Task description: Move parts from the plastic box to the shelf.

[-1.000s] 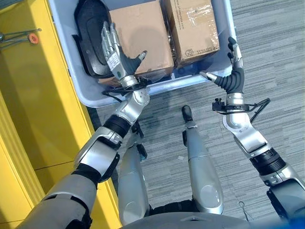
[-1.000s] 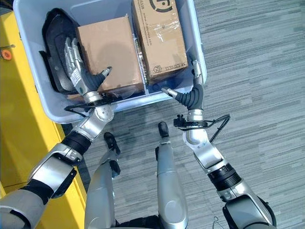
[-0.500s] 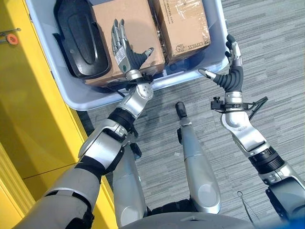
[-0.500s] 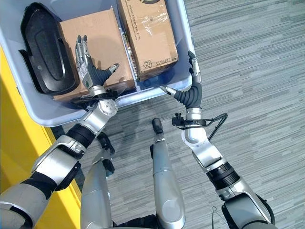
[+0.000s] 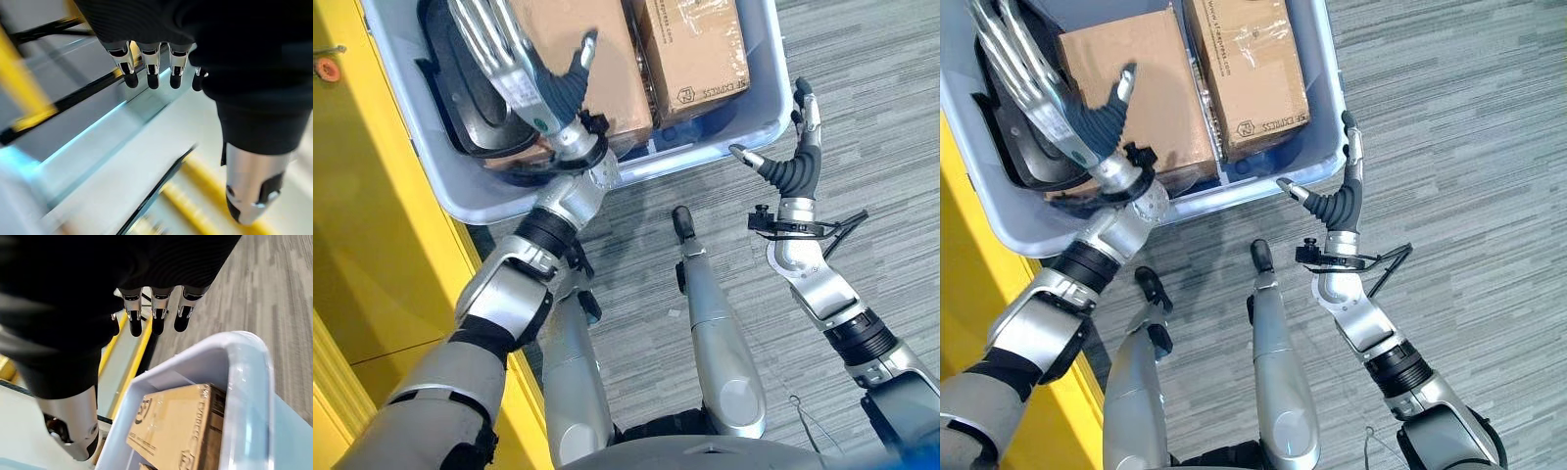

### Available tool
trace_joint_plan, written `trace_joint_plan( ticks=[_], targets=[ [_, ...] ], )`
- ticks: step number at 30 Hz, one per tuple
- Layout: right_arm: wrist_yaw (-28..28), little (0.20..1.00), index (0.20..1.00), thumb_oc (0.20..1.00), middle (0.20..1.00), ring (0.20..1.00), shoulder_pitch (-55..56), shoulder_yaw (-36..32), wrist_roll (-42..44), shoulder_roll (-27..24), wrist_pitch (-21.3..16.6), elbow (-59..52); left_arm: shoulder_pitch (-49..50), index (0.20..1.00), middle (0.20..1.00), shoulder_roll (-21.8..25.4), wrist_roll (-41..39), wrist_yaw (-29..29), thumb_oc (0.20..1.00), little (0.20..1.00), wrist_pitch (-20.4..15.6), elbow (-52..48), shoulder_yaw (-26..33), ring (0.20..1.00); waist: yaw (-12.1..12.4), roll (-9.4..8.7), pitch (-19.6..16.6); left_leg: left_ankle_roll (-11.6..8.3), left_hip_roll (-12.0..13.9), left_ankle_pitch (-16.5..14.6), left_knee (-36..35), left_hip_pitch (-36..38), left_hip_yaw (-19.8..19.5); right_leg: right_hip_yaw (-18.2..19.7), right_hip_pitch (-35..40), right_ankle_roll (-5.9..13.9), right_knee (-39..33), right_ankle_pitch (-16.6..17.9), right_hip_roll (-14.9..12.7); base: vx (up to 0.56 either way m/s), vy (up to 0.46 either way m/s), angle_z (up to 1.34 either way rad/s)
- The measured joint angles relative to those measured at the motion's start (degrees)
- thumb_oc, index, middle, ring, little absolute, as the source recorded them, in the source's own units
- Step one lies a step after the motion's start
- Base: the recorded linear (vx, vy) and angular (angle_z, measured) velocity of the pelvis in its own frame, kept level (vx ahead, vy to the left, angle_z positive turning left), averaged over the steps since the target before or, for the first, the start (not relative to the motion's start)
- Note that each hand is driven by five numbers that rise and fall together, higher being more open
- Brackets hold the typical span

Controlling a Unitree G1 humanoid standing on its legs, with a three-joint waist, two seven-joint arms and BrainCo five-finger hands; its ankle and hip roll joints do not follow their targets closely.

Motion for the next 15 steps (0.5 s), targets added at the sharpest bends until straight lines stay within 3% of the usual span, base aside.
trace_joint_plan(
  ticks=[5, 8, 15],
  targets=[
    [0.2, 1.000, 1.000, 1.000, 1.000, 1.000, -1.4, 0.8, 0.0, 0.0, 0.0, 0.0, -2.2, 1.000, 1.000, 0.8, -3.5, 0.1, 1.000, 1.000, 2.3, 1.7, -0.6, 1.000, 0.1, 0.04, 0.0, -0.26, 0.0, -0.2, 0.3, 0.0, 0.0, 0.1, 0.0, -0.01, 0.2, 0.0, 0.0, 0.00, 0.042, -0.01],
    [0.2, 1.000, 1.000, 1.000, 1.000, 1.000, -1.5, 1.4, 0.0, 0.0, 0.0, 0.0, -1.2, 1.000, 1.000, 0.9, -7.1, -1.8, 1.000, 1.000, 5.1, 7.4, -4.8, 1.000, 0.4, 0.04, 0.0, -0.26, 0.0, -0.2, 0.3, -0.2, 0.0, 0.1, -0.2, -0.01, 0.2, 0.0, 0.0, 0.00, 0.057, 0.00],
    [0.5, 1.000, 1.000, 1.000, 1.000, 1.000, -2.0, 1.6, 0.0, -0.3, -0.4, 0.2, -0.8, 1.000, 1.000, 0.1, -15.4, -7.8, 1.000, 1.000, 4.4, 14.1, -4.9, 1.000, 0.6, 0.05, 0.0, -0.05, 0.0, -0.6, 1.9, -2.9, -0.2, 0.1, -2.5, 0.01, 0.9, -0.2, 0.0, 0.04, 0.051, 0.00]
  ],
)
